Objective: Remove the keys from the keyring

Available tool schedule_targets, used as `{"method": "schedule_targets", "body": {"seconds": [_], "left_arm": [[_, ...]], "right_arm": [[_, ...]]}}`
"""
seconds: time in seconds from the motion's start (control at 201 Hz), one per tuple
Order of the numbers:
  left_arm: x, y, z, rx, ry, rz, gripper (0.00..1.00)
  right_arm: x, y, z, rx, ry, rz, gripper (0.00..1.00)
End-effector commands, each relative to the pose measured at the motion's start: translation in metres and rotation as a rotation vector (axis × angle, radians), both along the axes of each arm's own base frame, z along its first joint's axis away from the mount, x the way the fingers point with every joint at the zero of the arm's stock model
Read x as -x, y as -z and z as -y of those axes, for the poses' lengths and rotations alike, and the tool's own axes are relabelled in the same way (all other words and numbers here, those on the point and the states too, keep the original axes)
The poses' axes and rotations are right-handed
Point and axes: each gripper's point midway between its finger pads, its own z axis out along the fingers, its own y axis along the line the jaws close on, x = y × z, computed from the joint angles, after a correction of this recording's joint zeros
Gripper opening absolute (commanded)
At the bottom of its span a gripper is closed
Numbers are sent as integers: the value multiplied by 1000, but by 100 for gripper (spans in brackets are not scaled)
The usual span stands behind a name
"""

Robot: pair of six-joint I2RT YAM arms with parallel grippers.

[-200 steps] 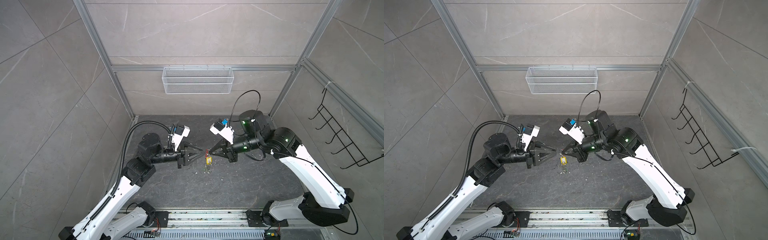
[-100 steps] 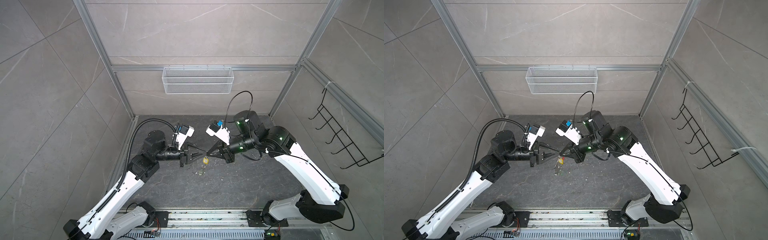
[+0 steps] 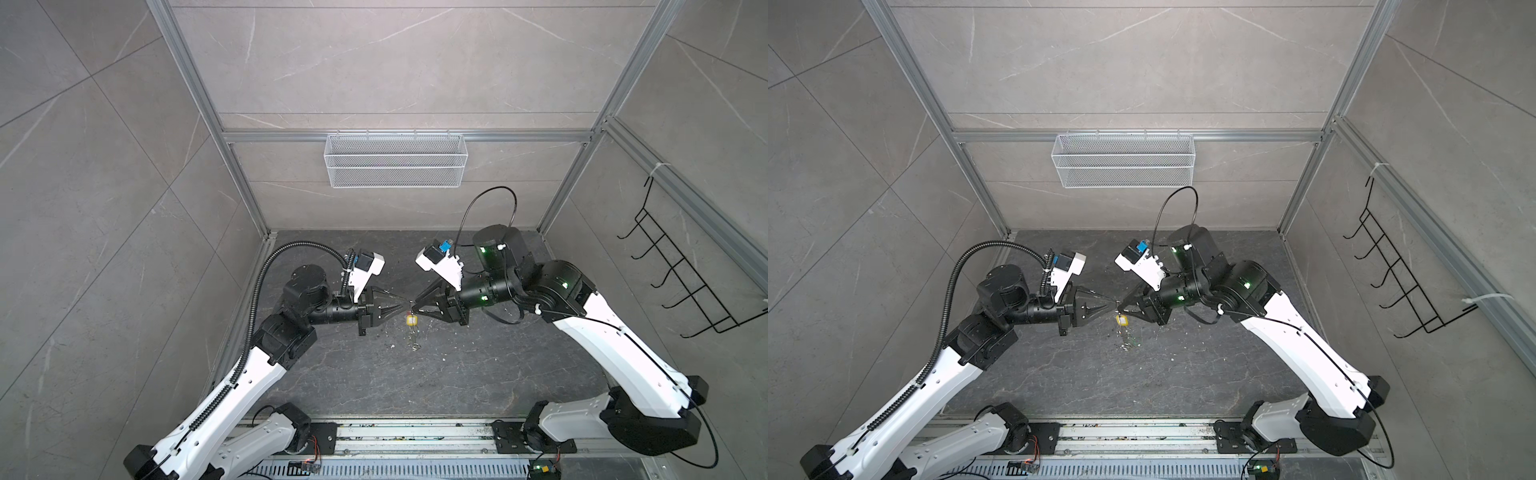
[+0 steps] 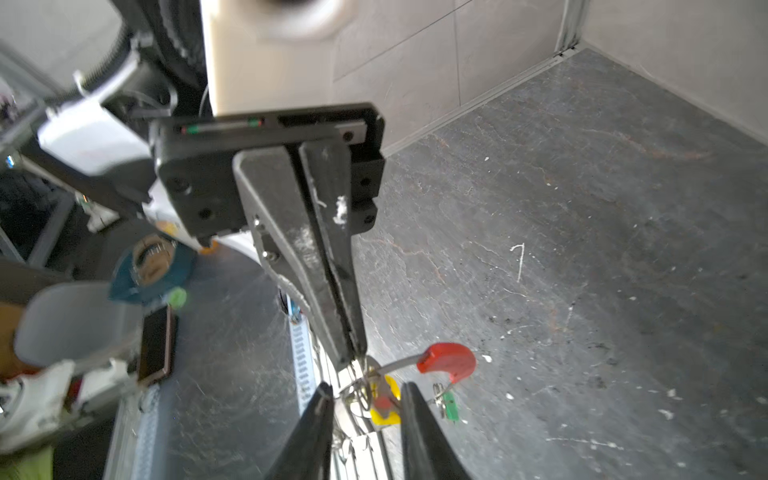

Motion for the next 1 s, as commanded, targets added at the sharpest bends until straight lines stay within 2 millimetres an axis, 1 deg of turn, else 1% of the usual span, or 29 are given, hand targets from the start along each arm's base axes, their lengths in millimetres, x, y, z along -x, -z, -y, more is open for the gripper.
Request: {"method": "schedule_targets", "body": {"seconds": [0.0, 0.105, 0.174, 0.259, 0.334, 0.418, 0.662, 0.767, 0.996], "left_arm": [[0, -36, -11, 135, -92, 147, 0], [-4, -49, -23, 227, -181, 212, 0], [-4, -57, -29, 284, -212, 236, 0], [-3, -63, -32, 320, -226, 252, 0], [-4, -64, -32, 328, -232, 255, 0], [-6, -65, -31, 328, -237, 254, 0], [-4, -65, -33, 332, -243, 262, 0], [-2, -65, -33, 333, -235, 264, 0], [-1, -64, -32, 333, -225, 259, 0]], "right_arm": [[-2, -46, 3, -228, 71, 110, 52], [1, -59, 5, -340, 86, 127, 54], [0, -62, 5, -388, 96, 124, 54], [-2, -62, 1, -418, 101, 102, 54], [-6, -59, -2, -435, 108, 78, 54], [-8, -54, -6, -440, 107, 48, 51], [-7, -49, -14, -455, 74, 17, 50], [-9, -47, -18, -446, 64, 12, 46], [-9, -50, -27, -457, 28, -9, 35]]}}
